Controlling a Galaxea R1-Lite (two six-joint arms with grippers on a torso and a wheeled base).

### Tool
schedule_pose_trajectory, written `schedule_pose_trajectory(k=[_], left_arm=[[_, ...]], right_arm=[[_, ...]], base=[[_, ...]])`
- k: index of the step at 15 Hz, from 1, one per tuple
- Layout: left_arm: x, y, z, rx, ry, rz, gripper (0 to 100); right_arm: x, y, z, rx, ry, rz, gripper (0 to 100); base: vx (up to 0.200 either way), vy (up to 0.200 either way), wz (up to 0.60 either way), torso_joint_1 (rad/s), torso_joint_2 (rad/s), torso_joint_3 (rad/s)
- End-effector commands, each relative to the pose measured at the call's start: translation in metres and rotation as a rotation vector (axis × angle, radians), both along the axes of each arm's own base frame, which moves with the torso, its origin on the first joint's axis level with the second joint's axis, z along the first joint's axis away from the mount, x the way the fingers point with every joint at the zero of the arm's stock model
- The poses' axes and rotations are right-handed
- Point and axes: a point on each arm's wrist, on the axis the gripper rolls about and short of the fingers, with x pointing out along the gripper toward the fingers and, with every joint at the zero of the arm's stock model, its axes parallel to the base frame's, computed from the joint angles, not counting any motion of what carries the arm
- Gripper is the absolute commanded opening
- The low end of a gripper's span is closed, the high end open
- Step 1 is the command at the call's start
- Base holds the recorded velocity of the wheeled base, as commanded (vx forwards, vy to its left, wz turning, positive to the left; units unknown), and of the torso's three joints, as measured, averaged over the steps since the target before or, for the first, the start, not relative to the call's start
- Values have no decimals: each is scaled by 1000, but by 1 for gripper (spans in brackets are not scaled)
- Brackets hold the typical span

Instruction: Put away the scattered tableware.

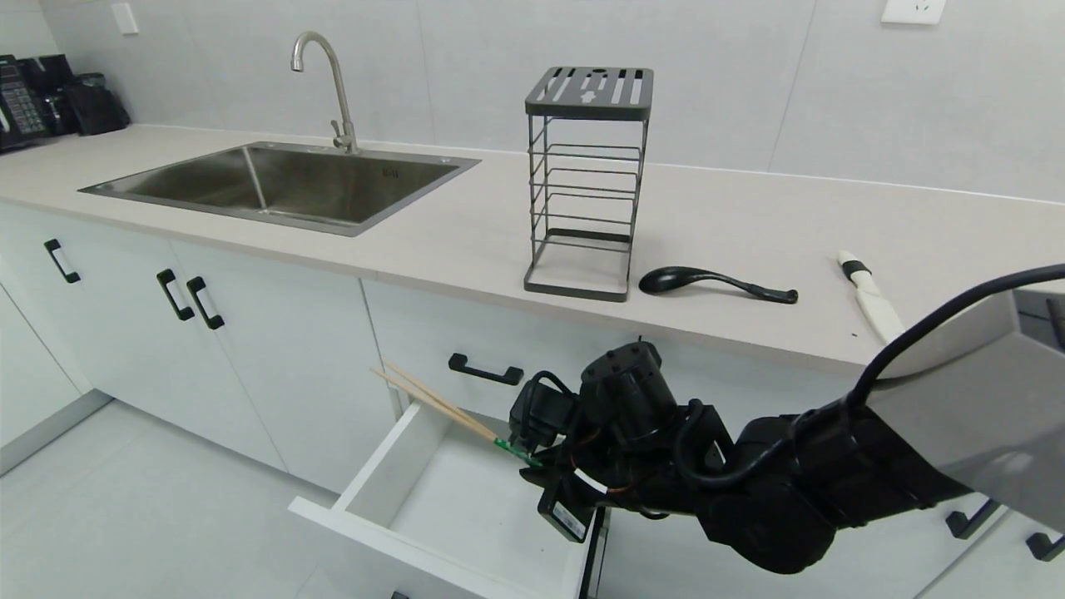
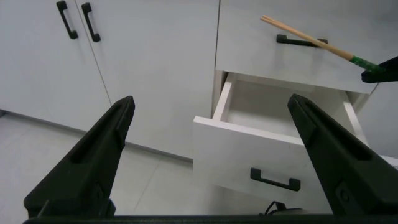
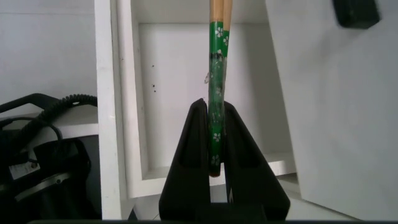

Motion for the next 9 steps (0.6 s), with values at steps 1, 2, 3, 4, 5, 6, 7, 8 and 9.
schedule_pose_trajectory(k=[1,2,3,4,5,6,7,8,9], left_arm=[[0,0,0,0,2,0,100],[0,0,0,0,2,1,100],[0,0,0,0,2,0,100],[0,0,0,0,2,1,100],[0,0,0,0,2,1,100],[0,0,0,0,2,0,100],[0,0,0,0,2,0,100],[0,0,0,0,2,1,100],[0,0,0,0,2,0,100]], right_arm=[[0,0,-3,-6,6,1,0],[1,0,-3,-3,5,1,0],[1,1,-4,-4,7,0,0],[2,1,-4,-4,6,1,0],[2,1,-4,-2,4,1,0],[2,2,-4,-2,4,1,0],[3,2,-4,-1,5,0,0],[4,3,-4,1,1,1,0],[5,4,-3,4,-1,1,0]], base=[[0,0,0,-232,369,149],[0,0,0,-217,364,149],[0,0,0,-251,369,168],[0,0,0,-251,349,115],[0,0,0,-251,359,115],[0,0,0,-251,334,129],[0,0,0,-251,354,129],[0,0,0,-207,286,115],[0,0,0,-134,271,134]])
